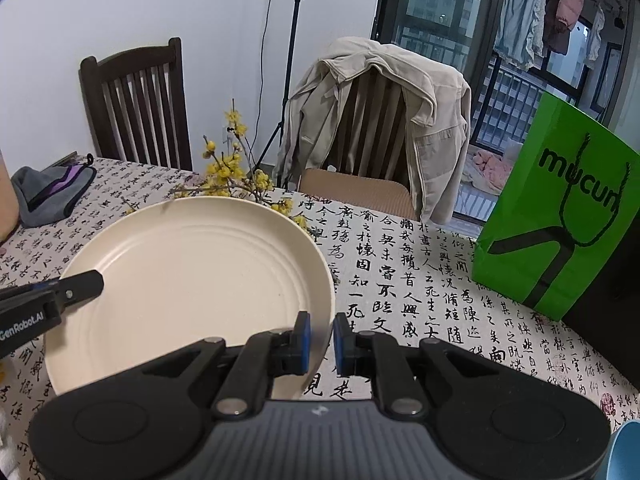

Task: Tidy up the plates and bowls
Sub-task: 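Lift the held cream plate with both tools away from the flowers, then carry the held cream plate with both tools toward the blue bowls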

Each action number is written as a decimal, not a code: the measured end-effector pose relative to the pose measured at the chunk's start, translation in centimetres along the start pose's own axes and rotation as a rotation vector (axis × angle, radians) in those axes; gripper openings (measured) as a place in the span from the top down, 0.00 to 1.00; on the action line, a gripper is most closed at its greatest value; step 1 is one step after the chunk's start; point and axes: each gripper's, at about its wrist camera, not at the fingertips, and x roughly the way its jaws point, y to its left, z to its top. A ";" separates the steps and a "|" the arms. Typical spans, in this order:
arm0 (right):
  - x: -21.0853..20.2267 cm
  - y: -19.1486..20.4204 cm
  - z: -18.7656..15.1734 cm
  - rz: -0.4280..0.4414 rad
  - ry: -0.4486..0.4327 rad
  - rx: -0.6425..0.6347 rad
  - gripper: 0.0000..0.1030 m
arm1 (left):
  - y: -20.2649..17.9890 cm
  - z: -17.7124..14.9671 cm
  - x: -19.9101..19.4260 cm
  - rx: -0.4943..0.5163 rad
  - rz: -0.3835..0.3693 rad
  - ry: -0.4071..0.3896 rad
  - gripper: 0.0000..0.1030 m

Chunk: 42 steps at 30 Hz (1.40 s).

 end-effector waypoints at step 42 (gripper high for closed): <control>-9.4 -2.3 -3.7 0.013 -0.217 0.087 0.89 | -3.1 0.5 -7.3 0.081 -0.083 -0.192 0.89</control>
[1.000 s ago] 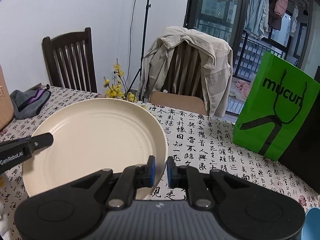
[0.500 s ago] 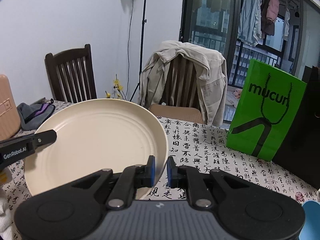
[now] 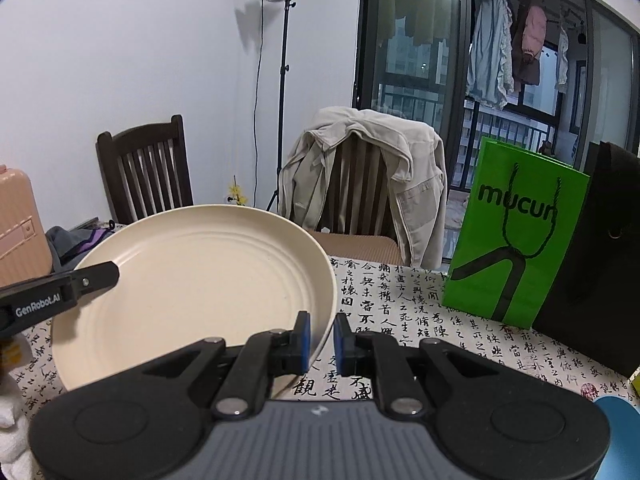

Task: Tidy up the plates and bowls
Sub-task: 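Carry the held cream plate with both tools toward the blue bowls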

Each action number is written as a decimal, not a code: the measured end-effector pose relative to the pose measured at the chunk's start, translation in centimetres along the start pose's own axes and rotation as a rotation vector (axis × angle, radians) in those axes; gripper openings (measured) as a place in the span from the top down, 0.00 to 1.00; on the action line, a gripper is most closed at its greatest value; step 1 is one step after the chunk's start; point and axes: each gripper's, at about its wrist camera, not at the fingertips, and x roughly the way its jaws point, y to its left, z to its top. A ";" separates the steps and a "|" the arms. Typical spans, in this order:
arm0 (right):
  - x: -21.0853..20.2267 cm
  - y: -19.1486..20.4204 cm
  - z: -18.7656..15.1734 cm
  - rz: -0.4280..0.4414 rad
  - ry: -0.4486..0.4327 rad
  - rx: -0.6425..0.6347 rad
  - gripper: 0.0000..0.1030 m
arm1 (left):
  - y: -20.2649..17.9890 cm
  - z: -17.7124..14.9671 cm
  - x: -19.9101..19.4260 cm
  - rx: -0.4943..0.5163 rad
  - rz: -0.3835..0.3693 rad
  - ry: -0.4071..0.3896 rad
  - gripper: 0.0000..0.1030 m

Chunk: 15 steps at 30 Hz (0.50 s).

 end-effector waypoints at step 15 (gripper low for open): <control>-2.7 -0.5 -0.5 -0.005 -0.039 0.032 0.88 | -1.6 0.7 -2.6 0.027 -0.009 -0.031 0.89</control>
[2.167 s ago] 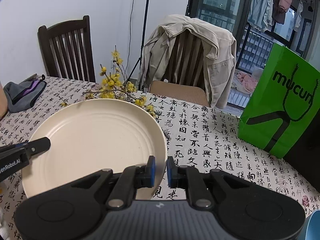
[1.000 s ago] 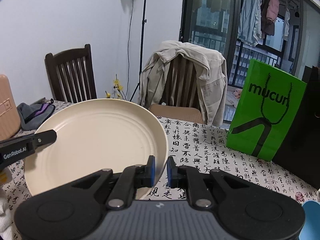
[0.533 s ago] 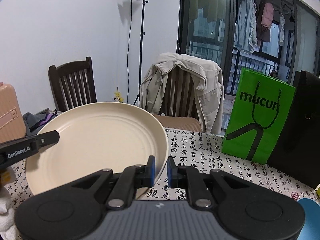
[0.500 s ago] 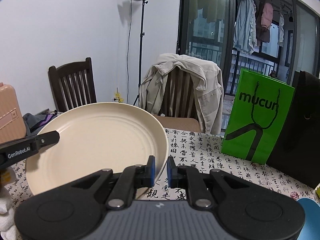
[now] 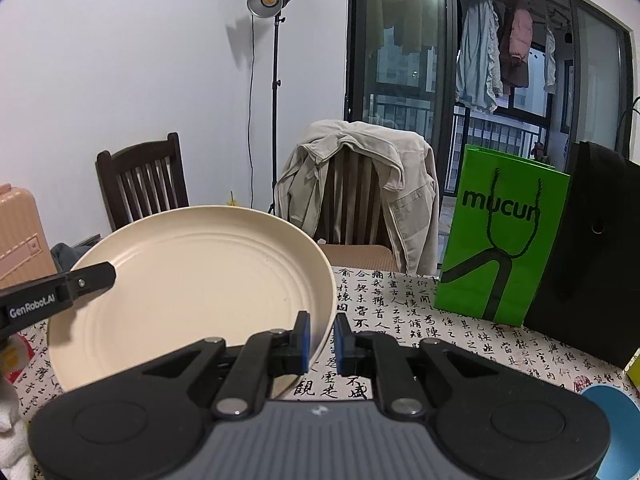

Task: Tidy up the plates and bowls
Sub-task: 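Carry the held cream plate with both tools toward the blue bowls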

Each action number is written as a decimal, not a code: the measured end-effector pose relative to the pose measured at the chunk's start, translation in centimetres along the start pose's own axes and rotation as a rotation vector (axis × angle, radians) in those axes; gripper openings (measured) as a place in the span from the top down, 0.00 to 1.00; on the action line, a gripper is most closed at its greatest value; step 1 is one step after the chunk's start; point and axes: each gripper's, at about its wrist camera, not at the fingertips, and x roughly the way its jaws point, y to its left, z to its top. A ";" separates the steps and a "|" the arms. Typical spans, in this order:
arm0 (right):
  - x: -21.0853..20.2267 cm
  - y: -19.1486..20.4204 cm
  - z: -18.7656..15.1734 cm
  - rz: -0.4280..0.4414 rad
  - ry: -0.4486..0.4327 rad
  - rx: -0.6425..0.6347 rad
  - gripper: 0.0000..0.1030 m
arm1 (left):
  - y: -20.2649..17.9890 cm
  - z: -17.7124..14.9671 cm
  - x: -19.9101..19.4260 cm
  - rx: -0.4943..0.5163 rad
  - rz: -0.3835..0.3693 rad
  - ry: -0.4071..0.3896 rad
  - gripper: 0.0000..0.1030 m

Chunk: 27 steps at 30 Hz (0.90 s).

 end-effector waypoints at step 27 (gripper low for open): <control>-6.1 -0.7 -2.3 -0.011 -0.067 0.038 0.88 | -2.3 -0.4 -5.3 0.044 -0.016 -0.031 0.89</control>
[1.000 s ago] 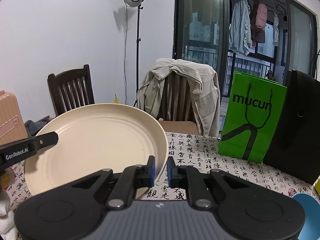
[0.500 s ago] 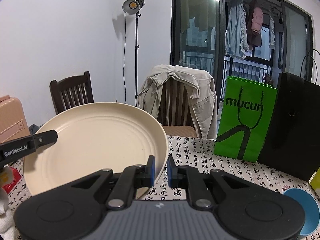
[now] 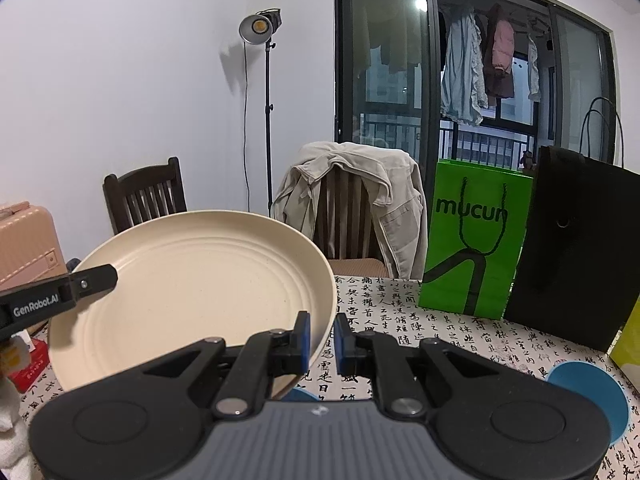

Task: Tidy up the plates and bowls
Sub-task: 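Carry the held cream plate with both tools toward the blue bowls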

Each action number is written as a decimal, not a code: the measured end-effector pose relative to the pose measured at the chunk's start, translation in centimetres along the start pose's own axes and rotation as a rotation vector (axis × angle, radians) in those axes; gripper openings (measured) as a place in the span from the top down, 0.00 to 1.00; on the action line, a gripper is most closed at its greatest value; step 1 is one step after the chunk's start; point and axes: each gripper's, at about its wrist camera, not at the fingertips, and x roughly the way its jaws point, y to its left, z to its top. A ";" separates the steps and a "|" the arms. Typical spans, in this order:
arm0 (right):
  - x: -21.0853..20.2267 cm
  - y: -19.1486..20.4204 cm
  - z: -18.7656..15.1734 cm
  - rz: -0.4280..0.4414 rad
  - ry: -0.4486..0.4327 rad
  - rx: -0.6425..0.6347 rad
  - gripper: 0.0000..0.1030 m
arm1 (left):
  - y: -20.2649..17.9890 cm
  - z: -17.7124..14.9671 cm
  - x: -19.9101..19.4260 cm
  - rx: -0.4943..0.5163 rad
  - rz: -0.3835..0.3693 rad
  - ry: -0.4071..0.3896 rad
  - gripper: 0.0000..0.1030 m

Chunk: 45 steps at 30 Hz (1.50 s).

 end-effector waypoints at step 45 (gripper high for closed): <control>-10.9 -3.3 -5.7 -0.036 -0.096 0.082 0.88 | -4.2 -3.9 -8.6 0.067 -0.077 -0.018 0.88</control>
